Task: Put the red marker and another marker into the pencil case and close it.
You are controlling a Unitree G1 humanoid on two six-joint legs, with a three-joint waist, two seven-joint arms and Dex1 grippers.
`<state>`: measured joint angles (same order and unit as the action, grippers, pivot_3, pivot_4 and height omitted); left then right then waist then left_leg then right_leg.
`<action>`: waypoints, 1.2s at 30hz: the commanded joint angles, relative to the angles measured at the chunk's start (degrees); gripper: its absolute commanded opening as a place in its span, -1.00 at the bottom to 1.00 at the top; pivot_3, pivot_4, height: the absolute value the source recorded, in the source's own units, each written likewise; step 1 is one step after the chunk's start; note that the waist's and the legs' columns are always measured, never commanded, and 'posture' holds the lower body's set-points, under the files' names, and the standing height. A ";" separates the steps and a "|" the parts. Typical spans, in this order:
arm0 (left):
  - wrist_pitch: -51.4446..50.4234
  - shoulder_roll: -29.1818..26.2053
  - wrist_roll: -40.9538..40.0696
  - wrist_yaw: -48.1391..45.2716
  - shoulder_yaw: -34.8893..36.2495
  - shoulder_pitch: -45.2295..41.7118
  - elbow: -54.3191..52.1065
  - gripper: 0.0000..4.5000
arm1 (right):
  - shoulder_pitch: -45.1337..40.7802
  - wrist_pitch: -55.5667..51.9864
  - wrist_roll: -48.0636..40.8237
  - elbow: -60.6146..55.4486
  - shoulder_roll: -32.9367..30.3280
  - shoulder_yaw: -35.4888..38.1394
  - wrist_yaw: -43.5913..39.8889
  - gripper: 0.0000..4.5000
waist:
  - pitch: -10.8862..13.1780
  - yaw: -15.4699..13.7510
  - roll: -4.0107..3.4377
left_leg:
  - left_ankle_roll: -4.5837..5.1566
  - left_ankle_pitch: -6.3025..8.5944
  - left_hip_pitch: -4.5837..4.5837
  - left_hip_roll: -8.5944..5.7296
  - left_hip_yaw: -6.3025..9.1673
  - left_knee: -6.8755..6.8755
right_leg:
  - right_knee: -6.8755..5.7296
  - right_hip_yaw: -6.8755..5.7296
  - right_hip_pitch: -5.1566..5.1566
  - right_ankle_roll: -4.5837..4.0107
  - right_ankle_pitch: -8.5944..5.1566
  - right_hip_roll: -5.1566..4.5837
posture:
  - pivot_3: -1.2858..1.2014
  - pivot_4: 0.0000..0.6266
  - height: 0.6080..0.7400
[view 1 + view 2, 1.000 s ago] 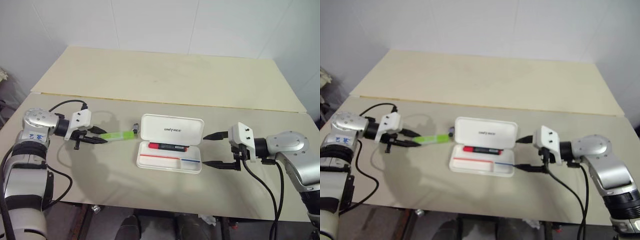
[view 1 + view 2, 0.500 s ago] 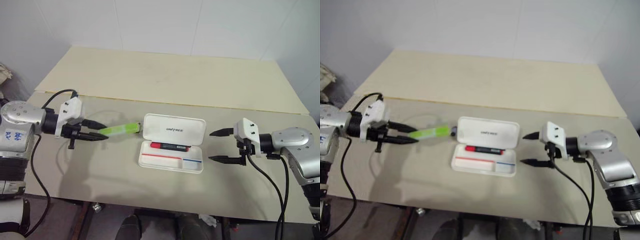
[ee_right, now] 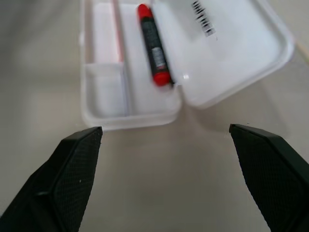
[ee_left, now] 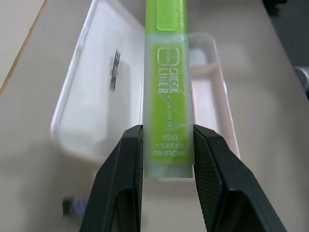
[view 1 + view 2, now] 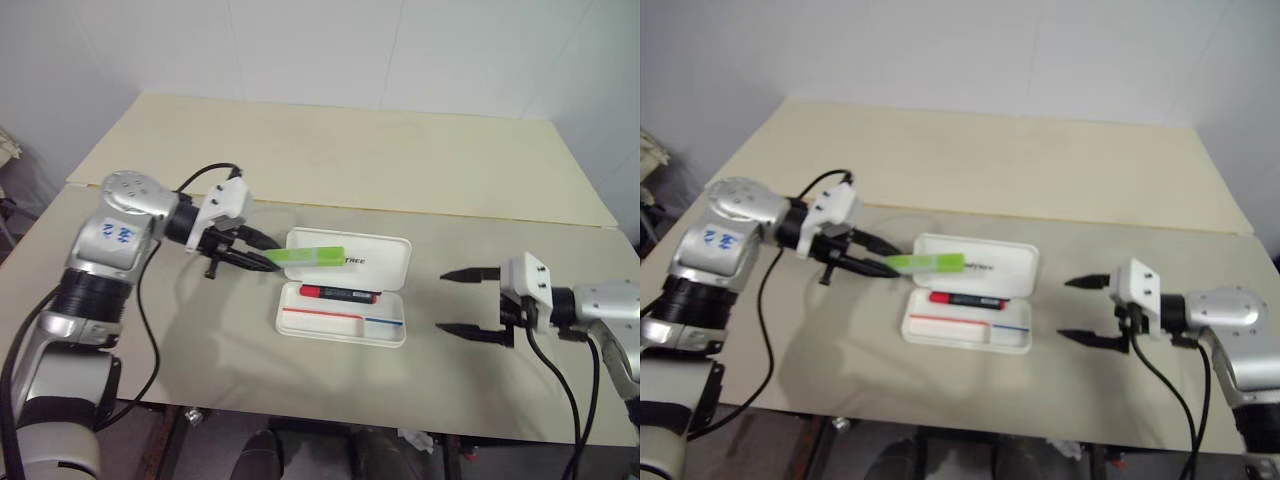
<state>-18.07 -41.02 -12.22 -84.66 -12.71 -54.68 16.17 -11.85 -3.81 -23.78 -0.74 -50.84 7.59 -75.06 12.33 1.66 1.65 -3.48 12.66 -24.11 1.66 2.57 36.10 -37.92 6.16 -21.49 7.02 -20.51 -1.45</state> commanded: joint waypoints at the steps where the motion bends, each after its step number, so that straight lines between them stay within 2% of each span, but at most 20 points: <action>1: 0.36 1.85 0.98 -1.28 -2.17 -1.34 -0.35 -0.52 | 2.82 1.95 -2.06 -2.75 -0.24 3.54 -0.64 1.00 | 0.00 0.08 0.00 | 0.02 -0.01 0.00 -0.01 0.00 0.01 | 0.00 0.02 0.01 0.03 0.02 0.00 | 0.03 -0.52 1.00; 8: -5.41 4.10 1.55 -0.84 -5.93 0.38 -4.66 -0.52 | 6.81 1.21 -1.19 -5.79 -0.12 4.81 3.73 1.00 | 0.00 0.27 0.00 | 0.02 -0.03 0.04 0.01 -0.02 0.03 | -0.05 0.10 0.01 0.05 0.03 0.04 | 0.03 -0.52 1.00; 14: -10.40 2.52 6.58 4.88 -8.39 4.22 -9.31 -0.52 | 9.90 0.62 -1.36 -8.24 0.32 5.71 6.51 1.00 | 0.00 0.08 0.00 | 0.03 -0.03 0.04 0.00 -0.02 0.01 | -0.02 0.14 0.02 0.06 0.04 0.03 | 0.03 -0.52 1.00; 22: -14.36 3.15 7.67 8.72 -9.04 7.61 -14.59 -0.52 | 9.26 0.72 -0.77 -7.95 1.07 4.31 7.61 1.00 | 0.00 -0.01 -0.01 | 0.04 -0.04 0.04 -0.01 -0.02 0.05 | -0.03 0.14 0.04 0.08 0.06 0.02 | 0.03 -0.52 1.00; 36: -18.43 1.86 6.58 9.26 -10.09 10.87 -23.00 -0.52 | 9.41 0.78 -0.42 -8.08 1.38 4.36 7.96 1.00 | 0.00 -0.01 -0.01 | 0.04 -0.04 0.04 -0.01 -0.02 0.03 | -0.01 0.15 0.05 0.08 0.05 0.02 | 0.03 -0.52 1.00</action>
<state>-36.37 -38.46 -4.89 -75.19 -23.08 -43.99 -4.39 -2.72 -3.60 -23.92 -7.37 -49.72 11.39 -67.27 12.33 1.65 1.65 -3.43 12.62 -24.07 1.65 2.54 36.13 -37.94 6.31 -21.44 7.10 -20.45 -1.42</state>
